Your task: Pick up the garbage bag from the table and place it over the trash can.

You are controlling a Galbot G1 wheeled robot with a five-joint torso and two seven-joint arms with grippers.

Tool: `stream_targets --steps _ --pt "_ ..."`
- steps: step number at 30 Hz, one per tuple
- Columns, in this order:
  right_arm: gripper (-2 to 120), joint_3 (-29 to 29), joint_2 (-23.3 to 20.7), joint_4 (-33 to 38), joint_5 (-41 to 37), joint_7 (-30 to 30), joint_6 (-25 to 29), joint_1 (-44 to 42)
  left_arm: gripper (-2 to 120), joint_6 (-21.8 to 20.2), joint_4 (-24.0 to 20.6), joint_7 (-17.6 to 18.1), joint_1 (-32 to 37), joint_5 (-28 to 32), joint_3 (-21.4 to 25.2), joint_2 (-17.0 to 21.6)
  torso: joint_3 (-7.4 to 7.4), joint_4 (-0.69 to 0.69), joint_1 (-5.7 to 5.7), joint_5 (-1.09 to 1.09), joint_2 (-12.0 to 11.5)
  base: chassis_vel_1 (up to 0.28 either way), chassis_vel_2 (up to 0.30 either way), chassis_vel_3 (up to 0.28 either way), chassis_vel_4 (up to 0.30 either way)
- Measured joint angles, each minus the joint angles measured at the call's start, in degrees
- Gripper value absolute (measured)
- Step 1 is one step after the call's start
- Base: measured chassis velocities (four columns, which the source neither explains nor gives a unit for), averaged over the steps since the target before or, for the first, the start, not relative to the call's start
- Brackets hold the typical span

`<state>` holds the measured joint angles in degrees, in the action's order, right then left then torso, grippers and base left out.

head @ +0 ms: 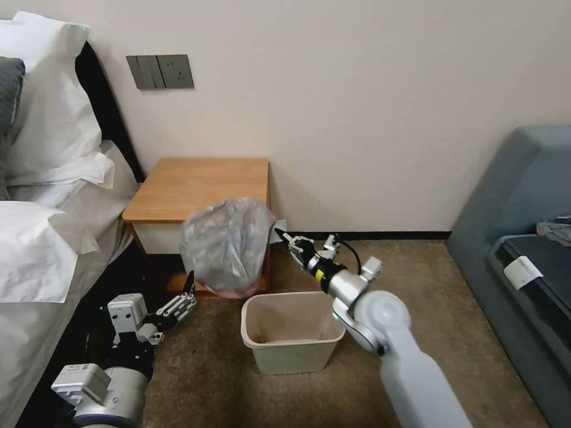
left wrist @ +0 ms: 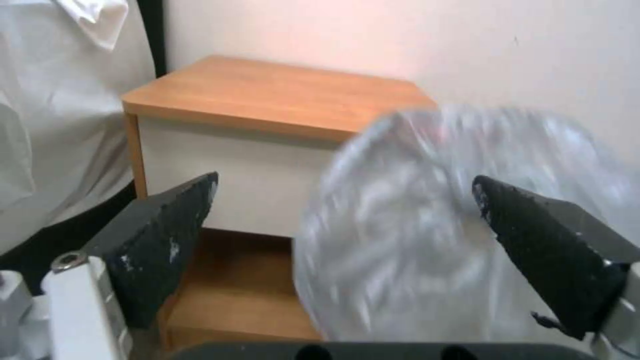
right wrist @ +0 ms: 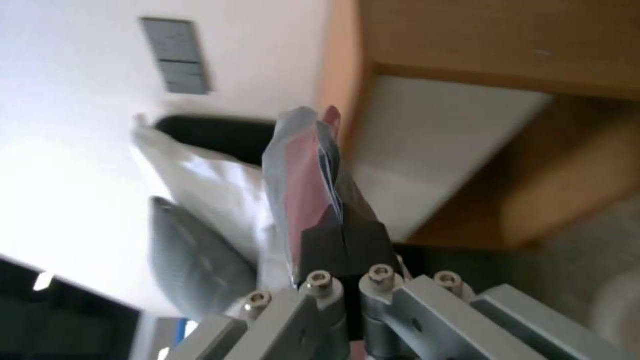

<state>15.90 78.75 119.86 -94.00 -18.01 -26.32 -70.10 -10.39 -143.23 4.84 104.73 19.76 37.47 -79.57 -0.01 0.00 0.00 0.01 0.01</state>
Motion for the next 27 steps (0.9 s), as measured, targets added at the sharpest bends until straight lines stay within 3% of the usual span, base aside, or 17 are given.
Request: stream_targets --steps 7,19,22,27 --pt "0 1.3 -3.1 5.1 5.1 -2.6 -0.4 -9.2 100 0.0 0.0 0.0 -0.6 -0.2 -0.6 0.3 0.00 -0.01 0.00 0.00 0.0 0.000 0.000 0.000 0.000" --pt "0 2.7 -2.8 4.5 15.5 2.2 -0.7 -16.4 100 0.9 0.0 -0.1 -1.0 -0.6 -1.1 1.0 0.01 -0.01 0.00 0.00 0.0 0.000 0.000 0.000 0.000" --pt "13 2.8 -2.8 4.5 20.1 2.3 -0.4 -17.5 100 0.9 0.0 -0.1 -1.0 -0.7 -1.1 1.0 0.01 0.00 0.00 0.00 0.0 0.000 0.000 0.000 0.000" --pt "25 3.7 -3.1 5.9 22.2 1.2 0.3 -18.6 100 1.0 0.0 -0.1 -0.9 -0.8 -1.2 1.0 0.01 0.00 0.00 0.00 0.0 0.000 0.000 0.000 0.000"
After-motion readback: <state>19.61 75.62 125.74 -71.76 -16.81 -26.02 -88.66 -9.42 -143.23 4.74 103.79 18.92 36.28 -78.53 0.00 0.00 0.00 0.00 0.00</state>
